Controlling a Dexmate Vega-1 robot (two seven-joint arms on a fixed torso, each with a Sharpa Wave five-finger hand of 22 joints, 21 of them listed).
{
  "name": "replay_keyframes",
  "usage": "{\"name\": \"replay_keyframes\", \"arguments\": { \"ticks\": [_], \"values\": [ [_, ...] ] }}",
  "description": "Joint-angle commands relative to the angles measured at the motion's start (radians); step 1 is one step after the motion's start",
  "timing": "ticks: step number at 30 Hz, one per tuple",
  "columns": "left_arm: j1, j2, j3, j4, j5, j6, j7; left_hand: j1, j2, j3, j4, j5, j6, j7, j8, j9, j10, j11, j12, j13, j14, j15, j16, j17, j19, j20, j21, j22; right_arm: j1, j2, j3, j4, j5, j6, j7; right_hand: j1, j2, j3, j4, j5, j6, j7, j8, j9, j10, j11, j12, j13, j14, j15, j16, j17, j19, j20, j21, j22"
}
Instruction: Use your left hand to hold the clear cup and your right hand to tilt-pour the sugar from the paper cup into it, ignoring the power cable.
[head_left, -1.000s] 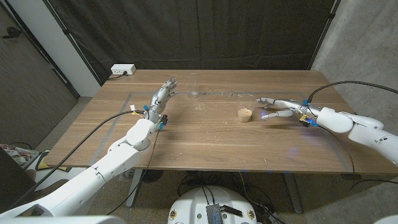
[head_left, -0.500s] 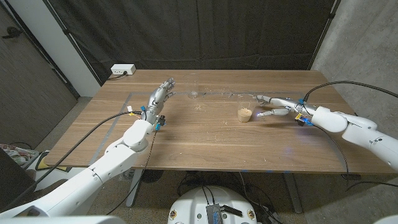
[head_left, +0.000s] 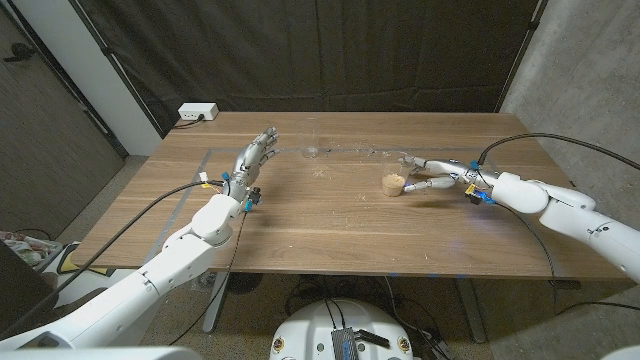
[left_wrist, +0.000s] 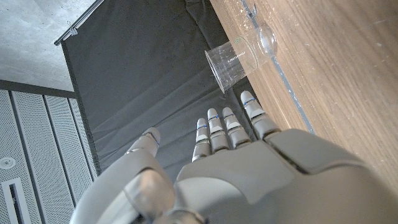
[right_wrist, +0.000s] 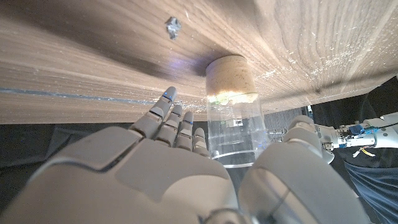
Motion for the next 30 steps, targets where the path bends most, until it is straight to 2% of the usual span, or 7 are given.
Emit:
{"name": "replay_keyframes", "arguments": {
  "ticks": [1, 8, 15, 19, 30],
  "values": [
    [0.015, 0.016, -0.012, 0.027, -0.030, -0.045, -0.036, 0.004, 0.001, 0.002, -0.005, 0.006, 0.005, 0.003, 0.004, 0.004, 0.008, -0.004, -0.002, 0.004, 0.010, -0.034, 0.004, 0.002, 0.007, 0.002, 0.000, 0.002, -0.029, 0.024, 0.013, -0.058, 0.054, -0.065, 0.030, 0.015, 0.000, 0.005, -0.001, 0.006, -0.002, 0.006, 0.001, 0.001, 0.008, 0.006, 0.005, 0.003, 0.002, -0.046, 0.001, 0.002, 0.000, -0.057, -0.003, 0.003],
    [0.028, 0.027, -0.023, 0.039, -0.049, -0.064, -0.051, 0.005, 0.002, 0.002, -0.005, 0.006, 0.010, 0.005, 0.005, 0.004, 0.011, -0.005, -0.001, 0.004, 0.010, -0.034, 0.004, 0.002, 0.007, 0.000, -0.001, 0.002, -0.045, 0.051, 0.017, -0.082, 0.083, -0.097, 0.021, 0.025, 0.006, 0.008, -0.002, 0.005, -0.001, 0.013, 0.000, 0.000, 0.027, 0.005, 0.013, 0.004, 0.017, -0.044, 0.006, 0.003, 0.003, -0.049, -0.005, 0.003],
    [0.029, 0.033, -0.029, 0.049, -0.060, -0.070, -0.066, 0.005, 0.003, 0.003, -0.005, 0.006, 0.012, 0.006, 0.006, 0.004, 0.011, -0.004, -0.001, 0.004, 0.011, -0.034, 0.004, 0.002, 0.007, 0.001, -0.002, 0.003, -0.058, 0.076, 0.018, -0.100, 0.091, -0.135, 0.001, 0.029, 0.009, 0.008, -0.001, 0.001, -0.001, 0.018, -0.001, -0.002, 0.020, 0.021, 0.012, 0.005, 0.009, -0.027, 0.001, 0.003, 0.001, -0.036, -0.010, 0.004],
    [0.025, 0.030, -0.029, 0.061, -0.064, -0.078, -0.076, 0.005, 0.003, 0.003, -0.005, 0.006, 0.012, 0.007, 0.005, 0.004, 0.012, -0.006, -0.001, 0.004, 0.011, -0.035, 0.004, 0.002, 0.007, 0.002, -0.002, 0.003, -0.060, 0.085, 0.017, -0.103, 0.094, -0.147, -0.009, 0.030, 0.014, 0.009, 0.002, -0.001, -0.001, 0.019, -0.001, -0.003, 0.012, 0.031, 0.009, 0.006, 0.004, -0.018, 0.000, 0.004, -0.003, -0.029, -0.014, 0.005],
    [0.005, 0.012, -0.024, 0.103, -0.077, -0.090, -0.112, 0.005, 0.004, 0.003, -0.005, 0.006, 0.012, 0.007, 0.004, 0.004, 0.010, -0.007, -0.003, 0.004, 0.011, -0.034, 0.004, 0.002, 0.009, 0.002, -0.002, 0.003, -0.068, 0.101, 0.014, -0.117, 0.133, -0.195, 0.002, 0.048, 0.038, 0.020, 0.003, -0.007, -0.005, 0.015, -0.004, -0.004, 0.003, 0.033, 0.007, 0.007, -0.009, -0.008, -0.004, 0.004, -0.017, -0.001, -0.024, 0.006]
  ]
}}
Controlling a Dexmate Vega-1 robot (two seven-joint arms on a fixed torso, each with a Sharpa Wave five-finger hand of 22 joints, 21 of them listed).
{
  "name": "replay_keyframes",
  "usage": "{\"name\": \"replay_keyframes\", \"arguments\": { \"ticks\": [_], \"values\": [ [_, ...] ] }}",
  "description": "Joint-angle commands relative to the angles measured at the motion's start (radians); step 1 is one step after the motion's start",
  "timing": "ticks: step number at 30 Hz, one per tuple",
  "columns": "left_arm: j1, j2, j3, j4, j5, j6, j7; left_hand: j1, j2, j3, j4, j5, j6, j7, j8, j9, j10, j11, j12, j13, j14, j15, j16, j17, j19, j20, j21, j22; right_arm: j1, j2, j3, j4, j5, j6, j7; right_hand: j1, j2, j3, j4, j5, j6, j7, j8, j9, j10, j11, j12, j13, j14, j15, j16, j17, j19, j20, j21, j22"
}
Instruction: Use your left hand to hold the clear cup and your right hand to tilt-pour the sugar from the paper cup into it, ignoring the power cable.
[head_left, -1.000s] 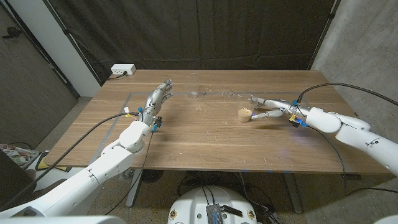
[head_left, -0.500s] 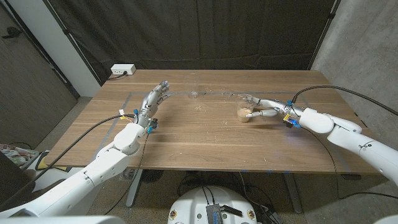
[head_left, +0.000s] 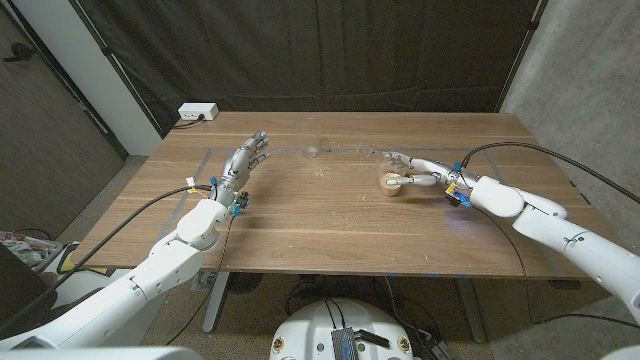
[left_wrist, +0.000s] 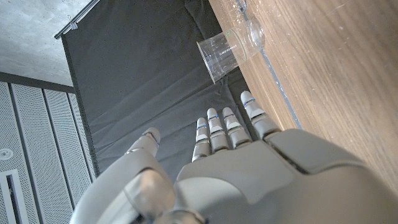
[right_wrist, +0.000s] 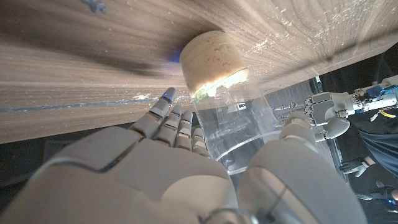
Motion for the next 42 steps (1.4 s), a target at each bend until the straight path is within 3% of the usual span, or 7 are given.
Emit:
{"name": "replay_keyframes", "arguments": {
  "ticks": [1, 4, 8, 14, 24, 31, 42],
  "values": [
    [-0.016, -0.014, 0.001, 0.038, -0.014, -0.015, -0.034, 0.005, 0.004, 0.003, -0.005, 0.006, 0.004, 0.000, 0.004, 0.004, 0.005, 0.000, -0.003, 0.004, 0.011, -0.034, 0.004, 0.002, 0.009, 0.001, -0.002, 0.003, -0.011, 0.024, -0.002, -0.012, 0.044, -0.048, 0.004, 0.013, 0.011, 0.011, -0.002, -0.007, -0.004, 0.002, -0.004, 0.000, -0.005, 0.008, -0.001, 0.002, -0.009, -0.008, -0.004, 0.002, -0.011, 0.002, -0.005, 0.006],
    [-0.018, -0.017, 0.000, 0.047, -0.019, -0.017, -0.042, 0.005, 0.005, 0.004, -0.005, 0.006, 0.006, 0.002, 0.005, 0.004, 0.005, 0.001, -0.003, 0.004, 0.011, -0.034, 0.004, 0.002, 0.009, 0.000, -0.003, 0.003, -0.010, 0.032, -0.006, -0.007, 0.061, -0.055, 0.011, 0.022, 0.019, 0.015, -0.003, -0.011, -0.006, 0.002, -0.005, 0.000, -0.009, -0.002, -0.002, 0.002, -0.013, -0.010, -0.005, 0.001, -0.015, 0.011, -0.009, 0.006],
    [-0.024, -0.020, 0.000, 0.059, -0.023, -0.016, -0.056, 0.005, 0.005, 0.004, -0.005, 0.006, 0.009, 0.002, 0.005, 0.004, 0.005, 0.004, -0.003, 0.004, 0.011, -0.033, 0.004, 0.002, 0.009, 0.000, -0.003, 0.003, -0.005, 0.048, -0.018, 0.011, 0.058, -0.044, 0.003, 0.033, 0.031, 0.019, -0.002, -0.022, -0.008, -0.010, -0.006, -0.001, -0.020, -0.052, -0.004, 0.005, -0.016, -0.030, -0.003, 0.003, -0.018, 0.018, -0.015, 0.007],
    [-0.029, -0.027, -0.004, 0.073, -0.026, -0.023, -0.065, 0.005, 0.005, 0.004, -0.005, 0.006, 0.010, 0.002, 0.005, 0.004, 0.006, 0.002, -0.003, 0.004, 0.010, -0.033, 0.003, 0.002, 0.009, -0.001, -0.004, 0.003, -0.006, 0.074, -0.024, 0.037, 0.065, -0.027, -0.022, 0.054, 0.054, 0.032, -0.004, -0.033, 0.000, -0.018, -0.002, -0.001, -0.006, -0.065, 0.007, 0.010, 0.010, -0.058, 0.010, 0.010, 0.001, -0.023, -0.013, 0.009],
    [-0.040, -0.037, -0.006, 0.087, -0.028, -0.020, -0.077, 0.005, 0.006, 0.005, -0.005, 0.006, 0.014, 0.001, 0.006, 0.004, 0.007, 0.003, -0.003, 0.004, 0.012, -0.031, 0.004, 0.002, 0.010, -0.001, -0.004, 0.003, -0.016, 0.105, -0.021, 0.073, 0.094, -0.003, -0.063, 0.077, 0.080, 0.047, -0.006, -0.043, 0.006, -0.032, 0.003, 0.000, -0.015, -0.080, 0.009, 0.018, 0.014, -0.065, 0.016, 0.020, 0.019, -0.029, -0.008, 0.015],
    [-0.052, -0.043, -0.004, 0.091, -0.024, -0.004, -0.081, 0.005, 0.007, 0.005, -0.005, 0.006, 0.015, 0.001, 0.006, 0.004, 0.008, 0.004, -0.003, 0.005, 0.012, -0.031, 0.004, 0.002, 0.010, -0.001, -0.005, 0.004, -0.002, 0.151, -0.020, 0.164, 0.151, 0.069, -0.075, 0.091, 0.105, 0.058, -0.004, -0.054, 0.011, -0.043, 0.009, 0.003, -0.011, -0.089, 0.019, 0.030, 0.040, -0.080, 0.035, 0.037, 0.039, -0.041, 0.003, 0.024],
    [-0.075, -0.057, -0.001, 0.103, -0.019, 0.017, -0.088, 0.005, 0.008, 0.005, -0.005, 0.006, 0.017, -0.001, 0.006, 0.004, 0.010, 0.005, -0.003, 0.005, 0.011, -0.031, 0.003, 0.002, 0.009, -0.001, -0.006, 0.004, 0.028, 0.231, -0.019, 0.347, 0.225, 0.222, -0.092, 0.180, 0.163, 0.080, -0.020, -0.086, 0.047, -0.071, 0.050, 0.032, 0.025, -0.118, 0.098, 0.112, 0.142, -0.131, 0.126, 0.135, 0.117, -0.096, 0.063, 0.068]
  ]
}}
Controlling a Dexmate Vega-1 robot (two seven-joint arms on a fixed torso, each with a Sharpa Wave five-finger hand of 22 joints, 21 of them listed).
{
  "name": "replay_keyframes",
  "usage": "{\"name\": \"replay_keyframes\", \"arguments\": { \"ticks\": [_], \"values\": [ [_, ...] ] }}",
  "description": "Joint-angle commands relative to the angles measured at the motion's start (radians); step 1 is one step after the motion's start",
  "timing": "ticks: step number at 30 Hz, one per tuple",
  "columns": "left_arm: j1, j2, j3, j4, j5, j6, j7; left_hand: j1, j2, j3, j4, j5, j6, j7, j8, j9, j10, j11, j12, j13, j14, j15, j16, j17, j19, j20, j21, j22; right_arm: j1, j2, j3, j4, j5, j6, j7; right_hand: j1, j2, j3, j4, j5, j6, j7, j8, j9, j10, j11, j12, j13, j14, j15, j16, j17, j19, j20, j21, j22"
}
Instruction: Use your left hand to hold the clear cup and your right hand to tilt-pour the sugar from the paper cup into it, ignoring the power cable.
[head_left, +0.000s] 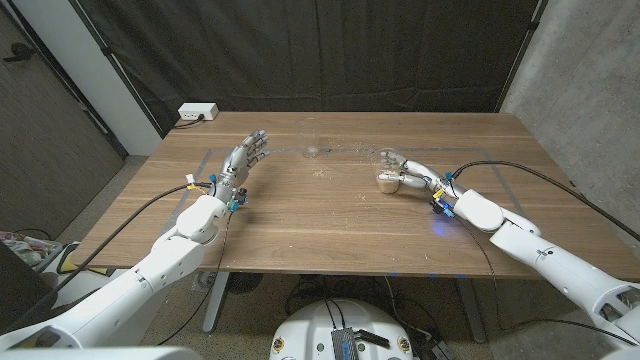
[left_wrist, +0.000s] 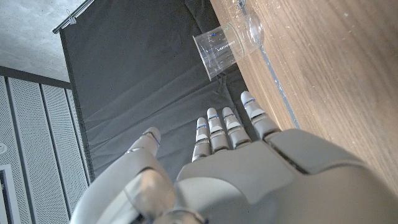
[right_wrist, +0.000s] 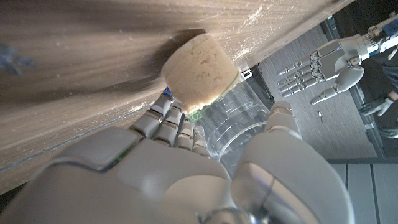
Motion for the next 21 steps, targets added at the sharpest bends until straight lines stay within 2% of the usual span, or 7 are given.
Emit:
{"name": "replay_keyframes", "arguments": {
  "ticks": [1, 6, 10, 15, 16, 21],
  "values": [
    [-0.025, -0.015, 0.004, 0.014, 0.006, 0.025, -0.011, 0.001, 0.003, 0.005, -0.005, 0.006, 0.006, 0.000, 0.006, 0.004, 0.005, -0.001, -0.003, 0.005, 0.006, -0.026, 0.003, 0.002, 0.010, -0.001, -0.002, 0.004, 0.026, 0.078, 0.002, 0.171, 0.077, 0.146, -0.023, 0.044, 0.014, 0.008, -0.005, -0.013, 0.022, -0.018, 0.027, 0.022, 0.020, -0.010, 0.049, 0.051, 0.044, -0.131, 0.052, 0.062, 0.050, -0.100, 0.039, 0.029],
    [-0.038, -0.026, 0.009, 0.023, 0.010, 0.034, -0.017, 0.001, 0.003, 0.005, -0.005, 0.006, 0.008, 0.001, 0.006, 0.004, 0.005, -0.002, -0.003, 0.005, 0.005, -0.025, 0.003, 0.002, 0.011, -0.001, -0.002, 0.004, 0.037, 0.104, 0.005, 0.234, 0.097, 0.200, -0.030, 0.080, 0.019, 0.000, -0.007, -0.018, 0.059, -0.037, 0.065, 0.050, 0.041, -0.028, 0.100, 0.104, 0.075, -0.150, 0.104, 0.130, 0.068, -0.117, 0.070, 0.058],
    [-0.047, -0.034, 0.012, 0.028, 0.014, 0.041, -0.018, 0.001, 0.004, 0.005, -0.004, 0.006, 0.008, 0.000, 0.006, 0.004, 0.007, -0.003, -0.003, 0.005, 0.005, -0.025, 0.003, 0.002, 0.011, -0.001, -0.002, 0.004, 0.049, 0.122, 0.003, 0.283, 0.120, 0.233, -0.015, 0.099, 0.021, -0.005, -0.007, -0.020, 0.065, -0.038, 0.082, 0.068, 0.049, -0.040, 0.128, 0.135, 0.091, -0.163, 0.135, 0.170, 0.078, -0.124, 0.087, 0.074],
    [-0.056, -0.044, 0.016, 0.034, 0.021, 0.047, -0.017, 0.001, 0.004, 0.005, -0.004, 0.006, 0.010, 0.000, 0.006, 0.004, 0.006, -0.006, -0.003, 0.005, 0.005, -0.024, 0.003, 0.002, 0.012, 0.000, -0.002, 0.005, 0.074, 0.161, 0.001, 0.380, 0.169, 0.303, 0.023, 0.134, 0.020, -0.014, -0.010, -0.020, 0.073, -0.044, 0.108, 0.096, 0.054, -0.048, 0.170, 0.185, 0.107, -0.173, 0.182, 0.235, 0.087, -0.135, 0.113, 0.100],
    [-0.057, -0.045, 0.016, 0.034, 0.023, 0.049, -0.016, 0.001, 0.004, 0.005, -0.004, 0.006, 0.010, 0.000, 0.006, 0.004, 0.006, -0.004, -0.003, 0.005, 0.005, -0.025, 0.003, 0.002, 0.012, -0.001, -0.002, 0.005, 0.079, 0.168, 0.000, 0.398, 0.181, 0.316, 0.035, 0.146, 0.017, -0.019, -0.009, -0.020, 0.078, -0.045, 0.120, 0.108, 0.053, -0.053, 0.187, 0.207, 0.108, -0.173, 0.201, 0.264, 0.087, -0.136, 0.124, 0.112],
    [-0.066, -0.051, 0.020, 0.037, 0.032, 0.056, -0.015, 0.001, 0.004, 0.005, -0.004, 0.006, 0.009, -0.001, 0.005, 0.004, 0.006, -0.003, -0.003, 0.005, 0.007, -0.026, 0.003, 0.002, 0.012, -0.001, -0.002, 0.005, 0.083, 0.184, 0.007, 0.422, 0.231, 0.337, 0.075, 0.159, 0.016, -0.026, -0.007, -0.021, 0.085, -0.045, 0.134, 0.122, 0.058, -0.053, 0.209, 0.231, 0.106, -0.173, 0.221, 0.296, 0.088, -0.140, 0.136, 0.126]
  ]
}}
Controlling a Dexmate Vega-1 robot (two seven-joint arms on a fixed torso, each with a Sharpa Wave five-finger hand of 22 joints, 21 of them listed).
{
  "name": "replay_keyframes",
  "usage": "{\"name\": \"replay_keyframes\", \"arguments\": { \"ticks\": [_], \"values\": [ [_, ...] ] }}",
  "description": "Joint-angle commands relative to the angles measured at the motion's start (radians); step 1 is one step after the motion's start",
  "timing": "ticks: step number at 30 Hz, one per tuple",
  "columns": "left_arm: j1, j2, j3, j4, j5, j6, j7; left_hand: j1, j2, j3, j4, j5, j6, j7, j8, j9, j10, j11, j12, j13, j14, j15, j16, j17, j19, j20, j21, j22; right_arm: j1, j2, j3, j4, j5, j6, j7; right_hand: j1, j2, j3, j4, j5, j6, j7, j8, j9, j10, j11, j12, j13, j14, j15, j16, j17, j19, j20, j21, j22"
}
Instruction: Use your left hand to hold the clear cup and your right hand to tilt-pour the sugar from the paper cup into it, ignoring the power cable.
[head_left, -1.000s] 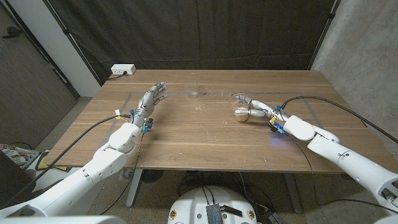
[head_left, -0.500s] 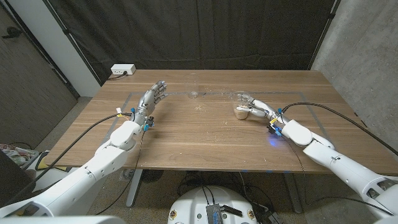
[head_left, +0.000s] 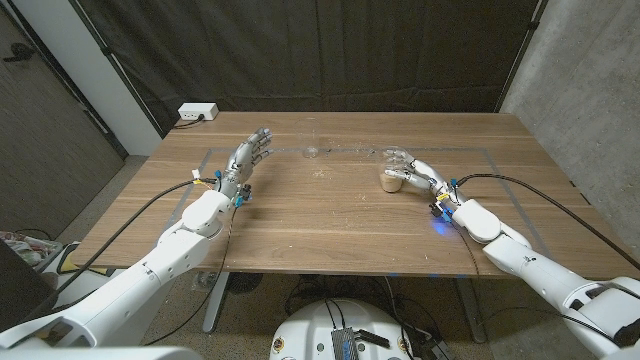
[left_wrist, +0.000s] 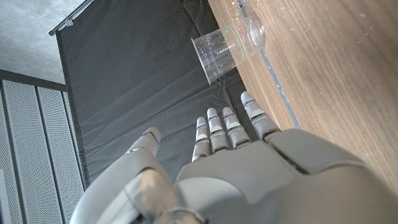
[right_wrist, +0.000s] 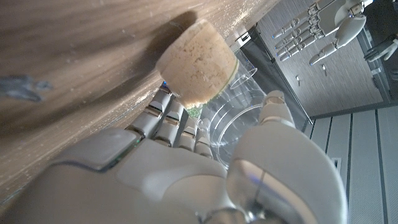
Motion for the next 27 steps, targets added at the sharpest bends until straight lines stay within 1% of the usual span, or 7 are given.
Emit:
{"name": "replay_keyframes", "arguments": {
  "ticks": [1, 2, 5, 6, 10, 13, 27],
  "values": [
    [-0.023, -0.018, 0.009, 0.010, 0.018, 0.021, 0.000, 0.001, 0.004, 0.005, -0.004, 0.006, 0.010, 0.000, 0.005, 0.004, 0.006, -0.003, -0.003, 0.005, 0.006, -0.026, 0.003, 0.002, 0.012, -0.001, -0.003, 0.005, 0.030, 0.062, 0.007, 0.136, 0.120, 0.096, 0.091, 0.020, -0.003, -0.010, 0.003, -0.002, 0.019, -0.007, 0.022, 0.017, 0.006, -0.005, 0.023, 0.027, 0.009, -0.171, 0.024, 0.036, 0.004, -0.137, 0.018, 0.016],
    [-0.025, -0.018, 0.010, 0.011, 0.019, 0.023, -0.001, 0.001, 0.004, 0.005, -0.004, 0.006, 0.009, -0.001, 0.005, 0.004, 0.005, -0.003, -0.004, 0.005, 0.006, -0.026, 0.003, 0.002, 0.012, -0.001, -0.003, 0.005, 0.027, 0.059, 0.009, 0.129, 0.129, 0.090, 0.101, 0.023, -0.003, -0.013, 0.004, -0.002, 0.024, -0.006, 0.028, 0.021, 0.010, -0.003, 0.031, 0.034, 0.007, -0.171, 0.030, 0.047, 0.003, -0.137, 0.022, 0.020],
    [-0.030, -0.021, 0.011, 0.013, 0.021, 0.030, 0.001, 0.001, 0.003, 0.005, -0.005, 0.006, 0.010, -0.001, 0.005, 0.004, 0.012, -0.006, -0.001, 0.005, 0.007, -0.026, 0.003, 0.002, 0.013, -0.001, -0.003, 0.005, -0.015, 0.024, 0.026, 0.021, 0.126, 0.015, 0.066, 0.037, -0.006, -0.020, 0.005, -0.003, 0.045, -0.009, 0.048, 0.036, 0.036, -0.007, 0.061, 0.058, 0.030, -0.176, 0.060, 0.082, 0.014, -0.126, 0.041, 0.035],
    [-0.030, -0.021, 0.010, 0.013, 0.022, 0.030, 0.001, 0.001, 0.003, 0.005, -0.005, 0.006, 0.011, 0.001, 0.006, 0.004, 0.013, -0.005, -0.001, 0.005, 0.007, -0.026, 0.003, 0.002, 0.013, 0.000, -0.003, 0.005, -0.020, 0.021, 0.028, 0.010, 0.125, 0.004, 0.063, 0.042, -0.007, -0.024, 0.005, -0.004, 0.055, -0.010, 0.058, 0.042, 0.050, -0.009, 0.074, 0.068, 0.044, -0.177, 0.075, 0.098, 0.019, -0.122, 0.050, 0.041],
    [-0.034, -0.026, 0.011, 0.021, 0.021, 0.034, -0.001, 0.001, 0.003, 0.005, -0.005, 0.006, 0.019, 0.003, 0.008, 0.004, 0.020, -0.007, 0.002, 0.006, 0.011, -0.024, 0.005, 0.002, 0.014, -0.001, -0.002, 0.005, -0.046, -0.004, 0.041, -0.071, 0.144, -0.049, 0.065, 0.058, -0.011, -0.027, 0.003, -0.004, 0.067, -0.011, 0.070, 0.051, 0.064, -0.013, 0.093, 0.084, 0.055, -0.180, 0.093, 0.121, 0.029, -0.115, 0.063, 0.047],
    [-0.040, -0.030, 0.011, 0.030, 0.022, 0.038, -0.005, 0.001, 0.002, 0.005, -0.006, 0.006, 0.021, 0.002, 0.009, 0.004, 0.023, -0.009, 0.003, 0.006, 0.014, -0.024, 0.006, 0.002, 0.015, -0.001, -0.003, 0.005, -0.058, -0.026, 0.047, -0.140, 0.171, -0.118, 0.089, 0.064, -0.011, -0.028, 0.002, -0.004, 0.069, -0.010, 0.074, 0.056, 0.066, -0.011, 0.099, 0.091, 0.060, -0.182, 0.100, 0.130, 0.035, -0.117, 0.068, 0.049],
    [-0.068, -0.031, 0.019, 0.052, 0.035, 0.075, -0.027, 0.006, -0.002, 0.006, -0.010, 0.006, 0.023, 0.001, 0.009, 0.004, 0.025, -0.007, 0.003, 0.007, 0.021, -0.028, 0.007, 0.002, 0.031, -0.013, 0.003, 0.006, -0.065, -0.089, 0.077, -0.314, 0.303, -0.353, 0.182, 0.068, -0.019, -0.032, 0.009, -0.008, 0.060, -0.012, 0.081, 0.071, 0.051, 0.014, 0.110, 0.113, 0.044, -0.177, 0.075, 0.134, 0.033, -0.116, 0.079, 0.052]
  ]
}}
